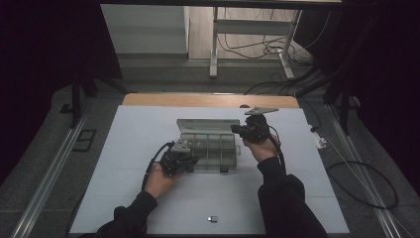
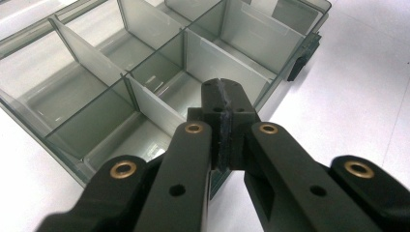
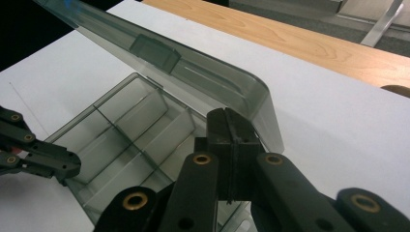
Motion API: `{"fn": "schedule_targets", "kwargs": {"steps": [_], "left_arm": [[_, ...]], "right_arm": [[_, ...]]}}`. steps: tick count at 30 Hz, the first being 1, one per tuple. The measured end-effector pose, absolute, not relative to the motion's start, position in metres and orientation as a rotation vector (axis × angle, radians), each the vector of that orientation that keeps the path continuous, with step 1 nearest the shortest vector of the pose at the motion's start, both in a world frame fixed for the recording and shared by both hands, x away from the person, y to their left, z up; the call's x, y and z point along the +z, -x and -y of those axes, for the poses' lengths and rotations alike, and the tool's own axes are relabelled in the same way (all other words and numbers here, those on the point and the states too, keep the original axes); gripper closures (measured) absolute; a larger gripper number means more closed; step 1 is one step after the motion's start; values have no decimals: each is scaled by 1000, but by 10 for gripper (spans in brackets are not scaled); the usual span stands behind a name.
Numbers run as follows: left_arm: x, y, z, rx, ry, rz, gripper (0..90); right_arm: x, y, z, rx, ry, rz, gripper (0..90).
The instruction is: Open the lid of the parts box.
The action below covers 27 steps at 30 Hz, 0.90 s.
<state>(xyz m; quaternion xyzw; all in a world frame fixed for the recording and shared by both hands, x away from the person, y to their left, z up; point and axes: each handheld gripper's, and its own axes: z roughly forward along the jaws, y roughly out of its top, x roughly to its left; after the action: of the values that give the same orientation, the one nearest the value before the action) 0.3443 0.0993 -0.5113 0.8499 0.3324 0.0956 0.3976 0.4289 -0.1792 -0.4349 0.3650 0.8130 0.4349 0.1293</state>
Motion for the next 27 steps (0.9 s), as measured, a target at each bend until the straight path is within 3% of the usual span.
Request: {"fn": "schedule_targets", "kwargs": {"steps": [27], "left_arm": [[-512, -345, -98, 237, -2148, -846, 889]], "right_arm": [[-434, -455, 175, 1277, -1066, -2339, 895]]}}
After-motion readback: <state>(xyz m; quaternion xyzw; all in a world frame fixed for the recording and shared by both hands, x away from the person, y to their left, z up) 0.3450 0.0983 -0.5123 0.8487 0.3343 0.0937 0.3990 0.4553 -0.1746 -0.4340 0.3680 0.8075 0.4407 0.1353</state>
